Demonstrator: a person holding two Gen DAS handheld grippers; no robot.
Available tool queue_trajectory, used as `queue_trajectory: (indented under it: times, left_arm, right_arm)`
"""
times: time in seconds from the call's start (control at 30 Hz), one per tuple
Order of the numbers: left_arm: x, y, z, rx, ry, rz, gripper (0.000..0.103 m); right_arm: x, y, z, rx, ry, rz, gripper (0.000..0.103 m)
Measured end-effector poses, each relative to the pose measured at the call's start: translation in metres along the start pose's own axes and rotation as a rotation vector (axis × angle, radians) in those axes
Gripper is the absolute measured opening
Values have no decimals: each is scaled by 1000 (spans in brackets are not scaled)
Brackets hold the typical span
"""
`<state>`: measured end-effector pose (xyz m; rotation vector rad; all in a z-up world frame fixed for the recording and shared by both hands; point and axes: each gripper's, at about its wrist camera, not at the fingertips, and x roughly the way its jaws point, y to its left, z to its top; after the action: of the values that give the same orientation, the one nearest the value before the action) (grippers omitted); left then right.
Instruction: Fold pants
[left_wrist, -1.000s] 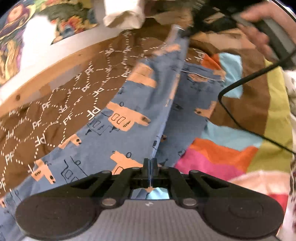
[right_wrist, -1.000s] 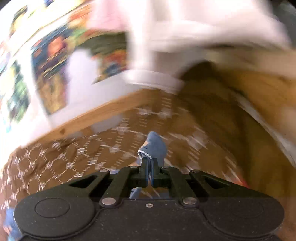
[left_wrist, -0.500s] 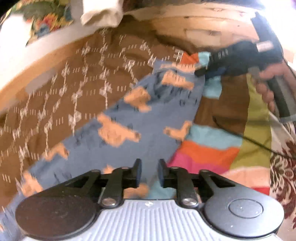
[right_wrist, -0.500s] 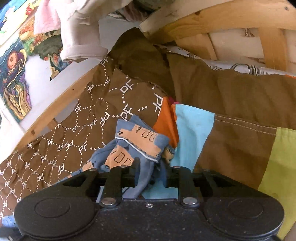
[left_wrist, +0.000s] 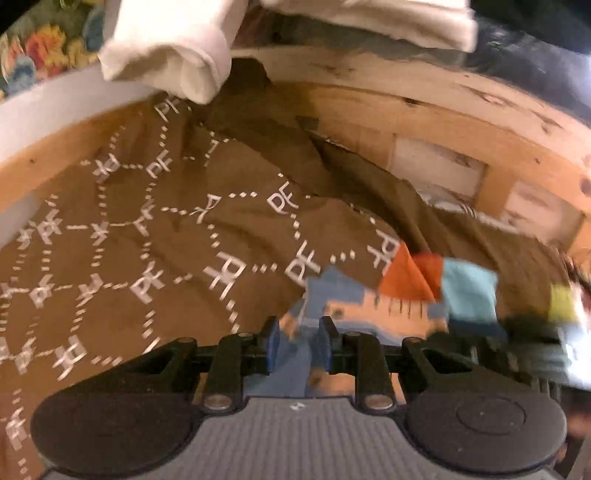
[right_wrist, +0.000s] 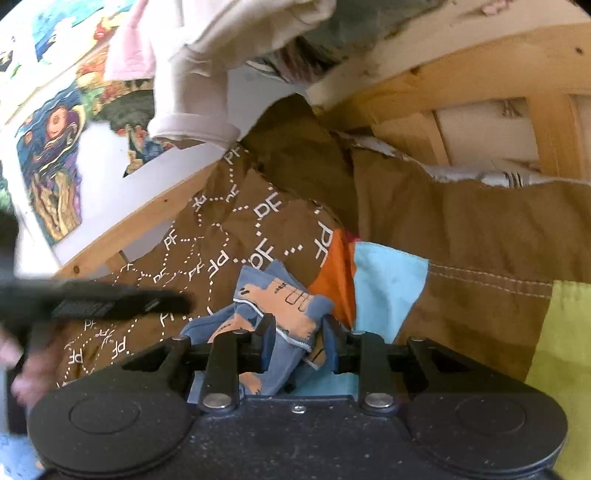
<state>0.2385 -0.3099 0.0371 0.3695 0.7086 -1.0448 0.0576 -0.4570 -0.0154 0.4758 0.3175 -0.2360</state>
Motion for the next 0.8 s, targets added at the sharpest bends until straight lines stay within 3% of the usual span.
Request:
queue_trajectory:
  times: [0.17, 0.2, 0.23, 0.3, 0.4, 0.53, 0.67, 0.77, 0.8]
  left_arm:
    - [32, -3, 13, 0, 62, -31, 25]
    - [35, -5, 13, 6, 69, -35, 12]
    - [37, -7, 15, 8, 68, -28, 6]
    - [38, -10, 17, 13, 70, -19, 2]
    - [34, -17, 21, 64, 45, 10, 0]
    - [27, -30, 32, 132, 2, 43, 0]
    - [42, -45, 37, 210, 19, 89, 1]
    - [46, -49, 33, 218, 30, 121, 12]
    - [44, -48, 32, 207, 20, 129, 24]
  right_arm:
    - [2, -8, -1, 11, -4, 30, 29]
    - [2, -9, -1, 12, -5, 34, 28]
    - [2, -10, -2, 11, -7, 34, 26]
    - [2, -11, -2, 6, -5, 34, 25]
    - [0, -11, -2, 11, -10, 36, 11]
    - [-11, -12, -2, 23, -41, 27, 8]
    - [-12, -14, -2, 21, -34, 10, 8]
    - [-7, -17, -3, 19, -10, -2, 10]
    - [-8, -16, -4, 13, -17, -8, 11]
